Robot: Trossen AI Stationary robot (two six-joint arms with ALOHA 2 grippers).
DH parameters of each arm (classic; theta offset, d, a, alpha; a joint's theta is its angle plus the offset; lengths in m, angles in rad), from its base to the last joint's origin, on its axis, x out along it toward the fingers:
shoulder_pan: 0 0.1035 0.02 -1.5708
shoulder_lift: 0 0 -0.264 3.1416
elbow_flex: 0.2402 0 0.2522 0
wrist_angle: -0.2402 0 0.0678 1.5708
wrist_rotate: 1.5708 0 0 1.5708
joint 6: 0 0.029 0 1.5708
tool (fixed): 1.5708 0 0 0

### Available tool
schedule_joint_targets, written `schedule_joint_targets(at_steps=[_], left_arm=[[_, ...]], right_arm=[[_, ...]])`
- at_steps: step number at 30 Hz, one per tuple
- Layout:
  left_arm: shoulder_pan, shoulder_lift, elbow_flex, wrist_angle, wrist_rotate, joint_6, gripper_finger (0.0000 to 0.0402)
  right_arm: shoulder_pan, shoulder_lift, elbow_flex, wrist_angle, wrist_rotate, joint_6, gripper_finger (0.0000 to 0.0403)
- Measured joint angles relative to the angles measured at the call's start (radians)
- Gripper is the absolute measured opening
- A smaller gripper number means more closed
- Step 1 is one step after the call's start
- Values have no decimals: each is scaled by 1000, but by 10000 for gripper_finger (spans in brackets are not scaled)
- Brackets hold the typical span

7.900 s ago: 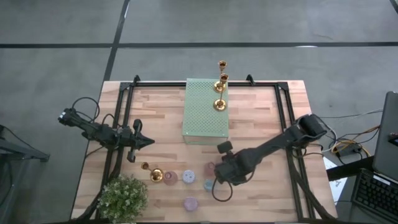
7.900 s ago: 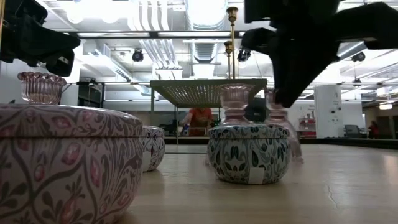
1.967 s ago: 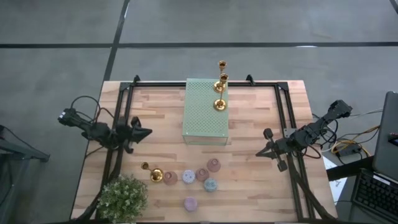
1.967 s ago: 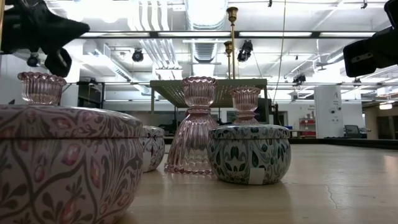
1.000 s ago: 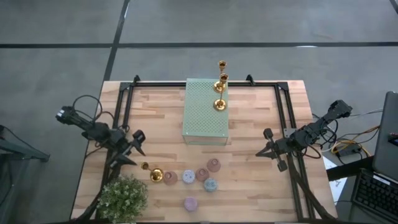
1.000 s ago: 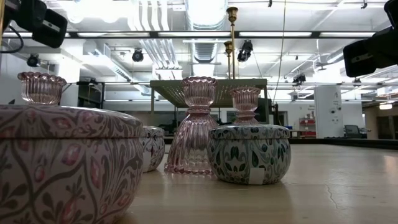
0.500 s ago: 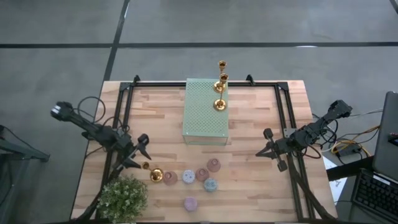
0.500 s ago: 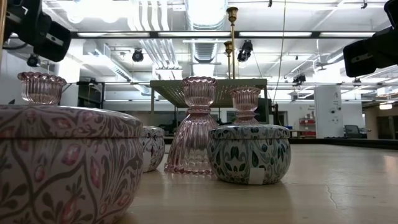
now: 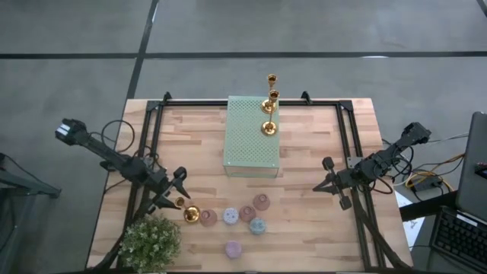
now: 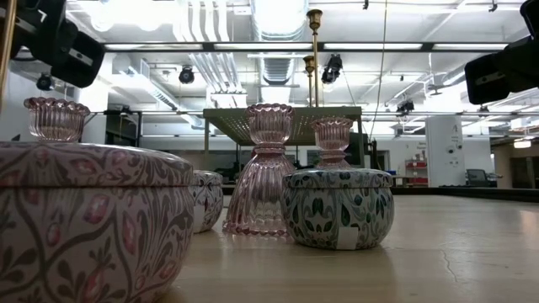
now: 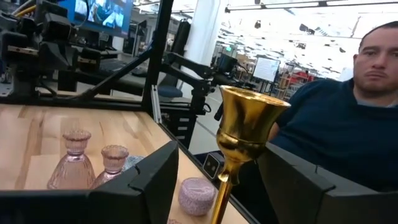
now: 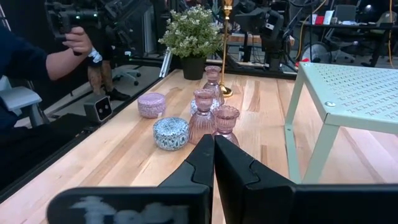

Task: Pick & Place candle stick holders
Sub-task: Put the gold candle holder on the shelf aligned with other gold candle holders

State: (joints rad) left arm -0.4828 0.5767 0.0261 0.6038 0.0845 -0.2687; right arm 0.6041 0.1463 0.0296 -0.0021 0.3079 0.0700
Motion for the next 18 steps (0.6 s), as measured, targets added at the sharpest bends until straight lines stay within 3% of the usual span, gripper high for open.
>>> schedule_joint_targets(at_steps=[8, 18], left_arm=[[0, 82, 0, 29, -77, -4, 195], [0, 100, 0, 108, -87, -13, 106]], right_arm=[[0, 0, 0, 0, 0, 0, 8], [0, 0, 0, 0, 0, 0, 8]])
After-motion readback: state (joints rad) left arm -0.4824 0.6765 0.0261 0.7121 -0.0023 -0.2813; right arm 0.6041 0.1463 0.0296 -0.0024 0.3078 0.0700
